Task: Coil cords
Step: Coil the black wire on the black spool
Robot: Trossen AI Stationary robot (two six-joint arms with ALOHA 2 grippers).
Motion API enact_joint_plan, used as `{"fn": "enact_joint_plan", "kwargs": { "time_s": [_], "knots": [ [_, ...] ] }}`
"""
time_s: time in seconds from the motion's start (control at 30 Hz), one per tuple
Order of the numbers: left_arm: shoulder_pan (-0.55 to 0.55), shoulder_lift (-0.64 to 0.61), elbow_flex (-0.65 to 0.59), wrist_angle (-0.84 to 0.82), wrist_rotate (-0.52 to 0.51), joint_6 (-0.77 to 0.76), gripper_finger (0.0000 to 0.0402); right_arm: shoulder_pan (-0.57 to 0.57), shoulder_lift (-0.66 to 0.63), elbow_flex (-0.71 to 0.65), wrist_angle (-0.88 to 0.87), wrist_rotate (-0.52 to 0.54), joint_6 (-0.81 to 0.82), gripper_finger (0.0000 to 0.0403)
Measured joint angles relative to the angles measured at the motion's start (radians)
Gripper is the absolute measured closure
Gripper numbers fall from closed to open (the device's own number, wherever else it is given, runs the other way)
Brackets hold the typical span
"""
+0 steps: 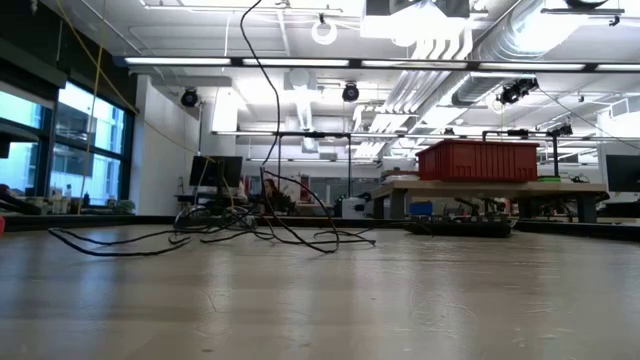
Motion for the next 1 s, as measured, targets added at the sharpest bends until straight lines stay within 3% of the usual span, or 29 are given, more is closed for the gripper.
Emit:
{"fn": "enact_joint_plan", "kwargs": {
  "time_s": [0.1, 0.23, 0.43, 0.73, 1.0],
  "knots": [
    [0.0, 0.0, 0.0, 0.0, 0.0, 0.0, 0.0401, 0.0, 0.0, 0.0, 0.0, -0.015, -0.001, 0.0395],
    [0.0, 0.003, 0.0, 0.016, -0.023, -0.011, 0.0401, 0.012, 0.0, 0.0, 0.021, -0.034, -0.008, 0.0401],
    [0.002, 0.045, 0.0, 0.109, -0.029, -0.126, 0.0401, 0.054, 0.041, 0.001, 0.212, -0.05, 0.0, 0.0402],
    [0.032, 0.074, -0.001, 0.113, -0.026, -0.297, 0.0401, 0.103, 0.118, 0.001, 0.433, -0.046, -0.026, 0.0402],
    [0.033, 0.102, -0.001, 0.091, 0.041, -0.455, 0.0401, 0.107, 0.148, 0.0, 0.573, 0.0, -0.034, 0.0403]
  ]
}}
